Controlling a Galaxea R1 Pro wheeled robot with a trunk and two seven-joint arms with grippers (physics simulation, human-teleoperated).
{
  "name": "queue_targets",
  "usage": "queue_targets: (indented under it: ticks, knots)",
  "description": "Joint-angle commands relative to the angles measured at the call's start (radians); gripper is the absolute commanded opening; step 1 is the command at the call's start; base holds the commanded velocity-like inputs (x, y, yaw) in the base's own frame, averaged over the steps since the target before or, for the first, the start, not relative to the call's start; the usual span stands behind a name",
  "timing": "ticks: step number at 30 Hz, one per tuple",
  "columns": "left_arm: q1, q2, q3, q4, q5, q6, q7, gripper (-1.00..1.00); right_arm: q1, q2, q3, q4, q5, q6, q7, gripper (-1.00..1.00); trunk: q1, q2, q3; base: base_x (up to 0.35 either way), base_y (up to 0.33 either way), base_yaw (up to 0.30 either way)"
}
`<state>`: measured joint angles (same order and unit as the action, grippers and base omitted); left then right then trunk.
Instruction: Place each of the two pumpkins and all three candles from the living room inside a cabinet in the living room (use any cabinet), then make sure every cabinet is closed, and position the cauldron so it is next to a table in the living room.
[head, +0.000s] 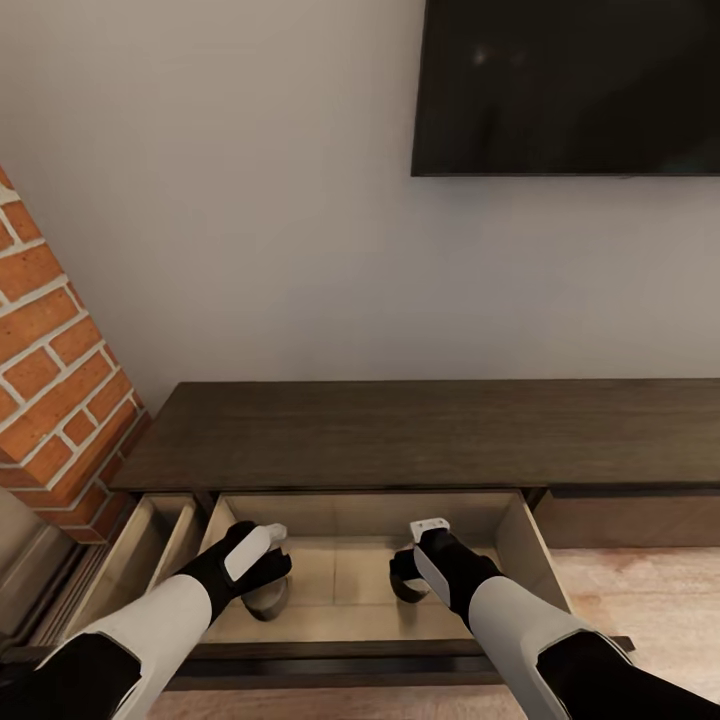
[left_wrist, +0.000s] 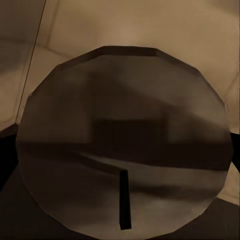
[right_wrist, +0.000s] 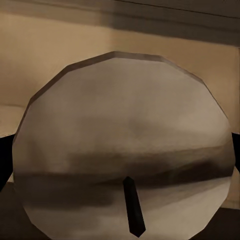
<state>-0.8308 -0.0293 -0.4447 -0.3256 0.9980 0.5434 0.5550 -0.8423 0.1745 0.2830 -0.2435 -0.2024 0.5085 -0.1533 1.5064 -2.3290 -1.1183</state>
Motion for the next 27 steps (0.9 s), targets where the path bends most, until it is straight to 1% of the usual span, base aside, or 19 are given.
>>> queue_targets:
  ticks: [1, 7, 27]
  knots:
    - [0.001, 0.0, -0.001, 0.0, -0.001, 0.0, 0.004, -1.0, 0.0, 0.0, 0.0, 0.0, -0.003, 0.0, -0.001, -1.0, 0.0, 0.0, 0.0, 0.0, 0.0, 0.0]
    - [0.004, 0.0, -0.002, 0.0, -0.001, 0.0, 0.007, -1.0, 0.0, 0.0, 0.001, -0.003, -0.003, 0.004, -0.005, -1.0, 0.0, 0.0, -0.003, 0.0, 0.0, 0.0]
    - [0.004, 0.0, -0.002, 0.0, -0.001, -0.003, 0.006, -1.0, 0.005, 0.0, -0.001, 0.003, -0.006, -0.003, 0.0, -1.0, 0.0, 0.0, -0.035, 0.0, 0.0, 0.0]
